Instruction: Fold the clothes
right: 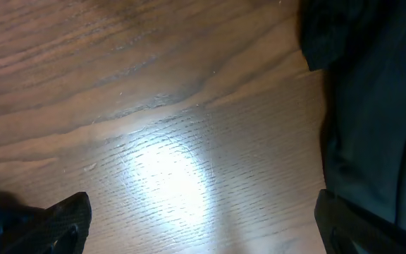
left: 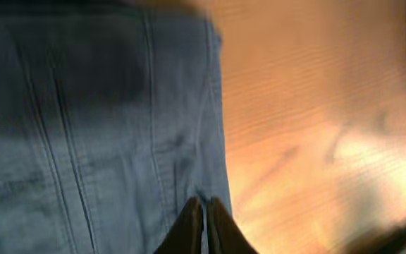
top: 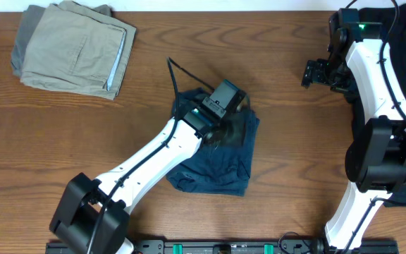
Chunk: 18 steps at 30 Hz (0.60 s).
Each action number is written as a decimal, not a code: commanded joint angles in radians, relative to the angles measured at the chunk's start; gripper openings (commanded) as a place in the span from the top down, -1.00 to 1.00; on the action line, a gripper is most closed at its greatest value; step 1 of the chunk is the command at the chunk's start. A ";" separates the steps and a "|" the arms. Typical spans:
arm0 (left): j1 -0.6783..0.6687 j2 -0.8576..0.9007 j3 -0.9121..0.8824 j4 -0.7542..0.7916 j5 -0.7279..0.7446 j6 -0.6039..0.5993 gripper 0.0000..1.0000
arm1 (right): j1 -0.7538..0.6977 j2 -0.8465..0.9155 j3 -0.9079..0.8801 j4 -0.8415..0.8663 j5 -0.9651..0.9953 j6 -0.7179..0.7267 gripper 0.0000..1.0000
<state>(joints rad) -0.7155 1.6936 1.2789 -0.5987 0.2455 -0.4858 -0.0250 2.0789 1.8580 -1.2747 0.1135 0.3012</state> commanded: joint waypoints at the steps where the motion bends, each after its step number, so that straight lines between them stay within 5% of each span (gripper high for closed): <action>1: -0.001 0.051 -0.002 0.065 -0.133 0.018 0.87 | -0.001 0.000 0.005 0.000 0.018 -0.003 -0.99; 18: 0.053 0.360 -0.002 0.396 -0.212 0.063 0.86 | -0.001 0.000 0.005 0.000 0.017 -0.003 -0.98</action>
<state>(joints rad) -0.6773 2.0029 1.2781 -0.2096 0.0589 -0.4400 -0.0250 2.0789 1.8576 -1.2747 0.1139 0.3012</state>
